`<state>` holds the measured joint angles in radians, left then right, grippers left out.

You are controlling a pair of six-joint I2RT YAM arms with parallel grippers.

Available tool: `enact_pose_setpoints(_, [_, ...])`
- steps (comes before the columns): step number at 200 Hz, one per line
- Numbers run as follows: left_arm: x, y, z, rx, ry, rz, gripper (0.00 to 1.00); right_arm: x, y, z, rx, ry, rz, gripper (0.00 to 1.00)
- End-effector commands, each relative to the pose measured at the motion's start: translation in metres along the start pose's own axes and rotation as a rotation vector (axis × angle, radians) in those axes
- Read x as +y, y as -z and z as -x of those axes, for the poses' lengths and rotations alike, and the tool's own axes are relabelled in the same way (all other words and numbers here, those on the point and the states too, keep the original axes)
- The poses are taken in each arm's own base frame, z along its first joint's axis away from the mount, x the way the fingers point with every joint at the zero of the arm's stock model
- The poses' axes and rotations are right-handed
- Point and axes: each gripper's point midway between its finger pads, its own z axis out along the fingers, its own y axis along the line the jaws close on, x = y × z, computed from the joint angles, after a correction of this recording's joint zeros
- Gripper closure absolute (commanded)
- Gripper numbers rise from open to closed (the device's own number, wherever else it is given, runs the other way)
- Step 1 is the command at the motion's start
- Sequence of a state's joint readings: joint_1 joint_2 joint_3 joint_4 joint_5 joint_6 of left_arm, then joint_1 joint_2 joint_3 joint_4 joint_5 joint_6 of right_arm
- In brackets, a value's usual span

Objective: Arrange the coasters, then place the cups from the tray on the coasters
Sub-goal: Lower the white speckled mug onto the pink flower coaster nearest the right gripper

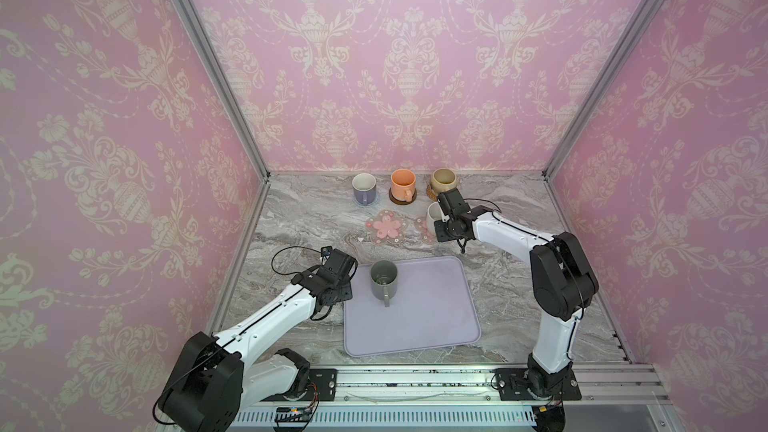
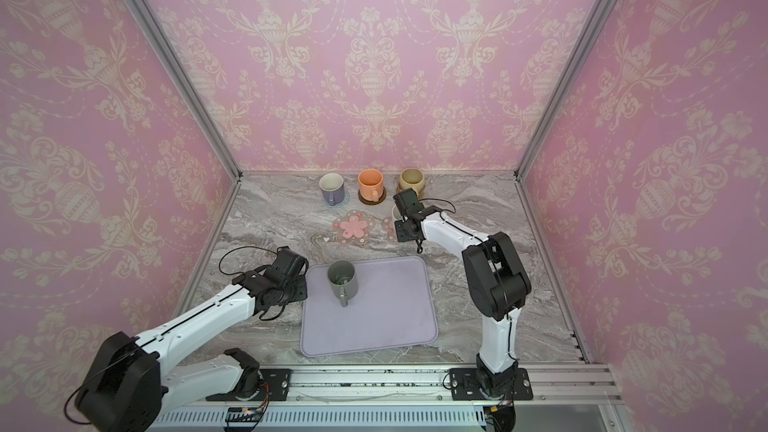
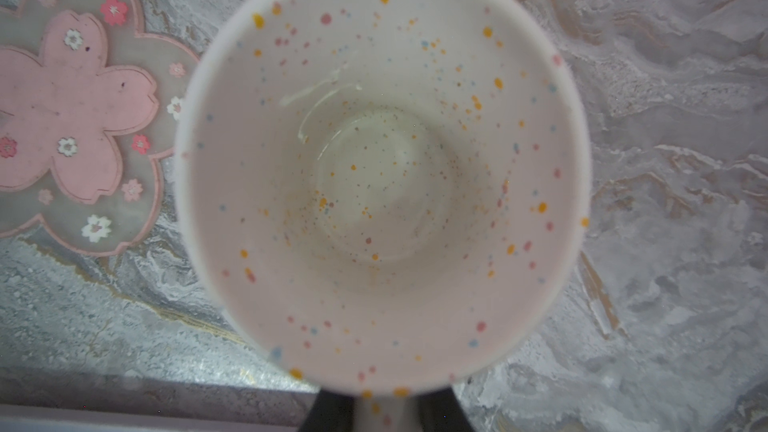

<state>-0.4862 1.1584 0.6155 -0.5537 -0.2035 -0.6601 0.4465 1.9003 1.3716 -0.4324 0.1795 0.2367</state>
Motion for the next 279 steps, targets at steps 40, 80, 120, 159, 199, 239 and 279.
enact_pose_setpoints(40, [-0.003, 0.005, 0.003, -0.005, 0.004, -0.026, 0.53, -0.001, 0.013, 0.021, -0.061, -0.058, 0.009, 0.77])
enact_pose_setpoints(80, [-0.003, 0.007, 0.003, -0.006, 0.009, -0.034, 0.53, 0.001, 0.015, 0.021, -0.06, -0.057, 0.021, 0.69])
enact_pose_setpoints(120, [-0.002, 0.011, 0.004, -0.013, 0.01, -0.037, 0.53, 0.003, 0.013, 0.019, -0.055, -0.055, 0.031, 0.8])
enact_pose_setpoints(159, [-0.001, 0.014, 0.004, -0.02, 0.013, -0.04, 0.53, 0.004, 0.014, 0.022, -0.066, -0.053, 0.039, 0.8])
enact_pose_setpoints(199, [-0.002, 0.017, 0.005, -0.023, 0.014, -0.047, 0.53, 0.003, 0.016, 0.02, -0.057, -0.047, 0.035, 0.77])
enact_pose_setpoints(239, [-0.003, 0.018, 0.005, -0.023, 0.015, -0.054, 0.53, -0.001, 0.021, 0.015, -0.05, -0.048, 0.025, 0.68])
enact_pose_setpoints(279, [-0.003, 0.016, 0.0, -0.005, 0.017, -0.059, 0.52, 0.001, 0.034, 0.015, -0.06, -0.055, 0.047, 0.67])
